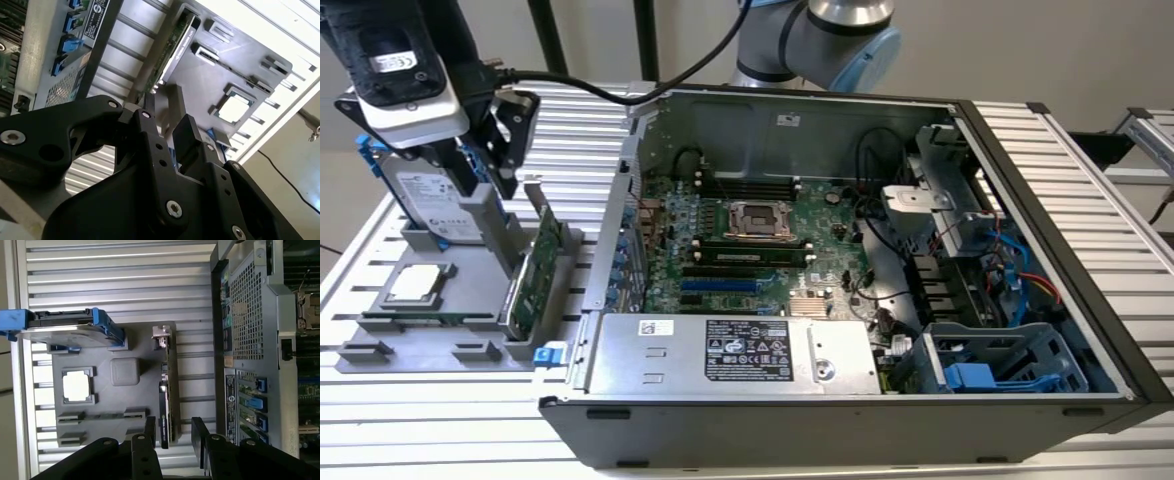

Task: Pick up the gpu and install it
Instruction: 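Pick up the gpu and move the gpu toward the slot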

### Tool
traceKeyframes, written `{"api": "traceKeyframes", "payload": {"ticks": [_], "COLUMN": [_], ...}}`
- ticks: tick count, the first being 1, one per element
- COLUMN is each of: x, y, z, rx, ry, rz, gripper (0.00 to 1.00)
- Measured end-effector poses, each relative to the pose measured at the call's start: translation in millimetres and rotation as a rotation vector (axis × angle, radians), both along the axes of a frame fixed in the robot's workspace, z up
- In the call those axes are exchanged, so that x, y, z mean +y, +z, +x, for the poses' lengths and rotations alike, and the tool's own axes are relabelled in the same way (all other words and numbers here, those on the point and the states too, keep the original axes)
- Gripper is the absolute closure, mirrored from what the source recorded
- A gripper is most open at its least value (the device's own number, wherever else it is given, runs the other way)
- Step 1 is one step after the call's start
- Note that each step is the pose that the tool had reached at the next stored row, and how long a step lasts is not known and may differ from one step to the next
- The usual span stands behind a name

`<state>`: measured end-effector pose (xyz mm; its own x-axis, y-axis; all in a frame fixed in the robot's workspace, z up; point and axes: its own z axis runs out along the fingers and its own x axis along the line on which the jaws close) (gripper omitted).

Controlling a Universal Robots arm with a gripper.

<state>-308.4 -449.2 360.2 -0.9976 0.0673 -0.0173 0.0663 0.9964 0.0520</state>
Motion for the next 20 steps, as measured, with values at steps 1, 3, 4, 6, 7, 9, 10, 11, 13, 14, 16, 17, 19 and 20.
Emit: {"api": "traceKeyframes", "payload": {"ticks": [1,3,4,6,7,9,10,11,13,14,16,17,19,20], "x": [0.0,-0.1,-0.1,-0.1,-0.1,-0.1,-0.1,-0.1,-0.2,-0.1,-0.1,-0.2,-0.1,-0.1], "y": [-0.7,-2.1,-2.8,-4.1,-4.7,-5.8,-6.3,-6.9,-7.8,-8.3,-9.3,-9.8,-10.8,-11.3], "z": [0.0,0.0,0.0,0.0,0.0,0.0,0.0,0.0,0.0,0.0,0.0,0.0,0.0,0.0], "rx": [0.0001,0.0002,0.0004,0.0004,0.0004,0.0005,0.0006,0.0007,0.0009,0.0010,0.0011,0.0012,0.0012,0.0012], "ry": [0.000,0.000,0.000,-0.001,-0.001,-0.001,-0.001,-0.001,-0.001,-0.001,-0.001,-0.001,-0.001,-0.001], "rz": [-0.0001,-0.0001,-0.0001,-0.0001,-0.0001,-0.0001,-0.0001,0.0000,-0.0001,0.0000,-0.0001,-0.0001,-0.0001,0.0000], "gripper": [0.00,0.00,0.00,0.00,0.00,0.00,0.00,0.00,0.00,0.00,0.00,0.00,0.00,0.00]}}
